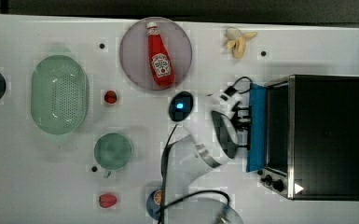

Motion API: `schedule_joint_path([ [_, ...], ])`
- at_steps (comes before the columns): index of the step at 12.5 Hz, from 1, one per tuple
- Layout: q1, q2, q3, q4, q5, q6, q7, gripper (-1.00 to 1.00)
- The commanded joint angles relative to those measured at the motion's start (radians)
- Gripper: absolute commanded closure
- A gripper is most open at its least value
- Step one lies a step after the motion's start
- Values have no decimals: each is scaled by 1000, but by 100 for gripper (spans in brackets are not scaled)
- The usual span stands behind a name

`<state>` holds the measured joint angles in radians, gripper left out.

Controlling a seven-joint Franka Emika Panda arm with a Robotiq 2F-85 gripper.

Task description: Flap open oven.

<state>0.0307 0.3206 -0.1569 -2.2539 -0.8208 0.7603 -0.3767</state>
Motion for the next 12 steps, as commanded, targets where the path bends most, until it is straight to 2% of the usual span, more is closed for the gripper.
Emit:
schedule_joint_path([
  [1,74,126,16,23,-70,-23,328,65],
  [3,101,202,17,51,-90,-22,430,65],
  [5,122,247,19,76,-90,-24,443,65],
  [9,135,192,20,123,-74,-31,443,65],
  [11,135,119,21,141,3,-30,443,65],
  [12,135,75,20,143,77,-30,443,65],
])
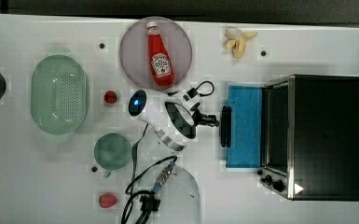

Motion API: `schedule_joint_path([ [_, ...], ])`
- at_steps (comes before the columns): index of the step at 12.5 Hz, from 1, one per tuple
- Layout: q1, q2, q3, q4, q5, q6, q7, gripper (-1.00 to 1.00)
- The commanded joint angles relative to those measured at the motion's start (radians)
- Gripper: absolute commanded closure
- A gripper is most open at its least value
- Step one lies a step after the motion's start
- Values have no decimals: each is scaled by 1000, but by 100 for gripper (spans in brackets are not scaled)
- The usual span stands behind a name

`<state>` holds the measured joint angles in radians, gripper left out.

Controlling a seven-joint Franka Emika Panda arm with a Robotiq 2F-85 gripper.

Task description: Flap open oven.

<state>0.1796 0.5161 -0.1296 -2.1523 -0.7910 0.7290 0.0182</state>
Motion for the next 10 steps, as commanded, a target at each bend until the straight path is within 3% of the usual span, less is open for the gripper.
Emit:
schedule_joint_path([
  [1,-16,-166,-9,42,139,0,48,65],
  [7,-25,-439,-33,49,670,-114,48,65],
  [8,-25,-491,-42,58,725,-149,48,65],
  [10,-25,-588,-57,82,746,-258,49,65],
])
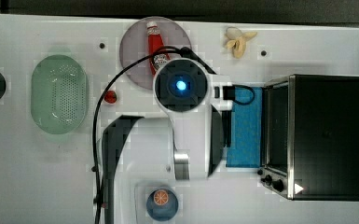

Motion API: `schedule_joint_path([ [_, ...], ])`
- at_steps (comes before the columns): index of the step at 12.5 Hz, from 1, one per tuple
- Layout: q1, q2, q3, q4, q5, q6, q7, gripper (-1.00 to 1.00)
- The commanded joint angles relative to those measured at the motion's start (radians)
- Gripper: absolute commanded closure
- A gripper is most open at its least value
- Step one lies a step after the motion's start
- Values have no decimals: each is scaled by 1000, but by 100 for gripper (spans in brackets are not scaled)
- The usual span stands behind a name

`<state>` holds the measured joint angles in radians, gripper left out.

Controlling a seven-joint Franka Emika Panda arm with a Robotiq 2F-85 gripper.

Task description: Flap open oven.

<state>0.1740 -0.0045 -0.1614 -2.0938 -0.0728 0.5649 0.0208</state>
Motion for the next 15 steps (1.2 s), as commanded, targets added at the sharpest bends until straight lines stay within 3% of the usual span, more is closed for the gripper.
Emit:
schedule_joint_path([
  [1,-19,-106,-32,40,27,-163,65,65],
  [6,-15,-220,-17,144,27,-490,125,65],
  [15,-16,-216,-17,160,27,-492,125,65],
])
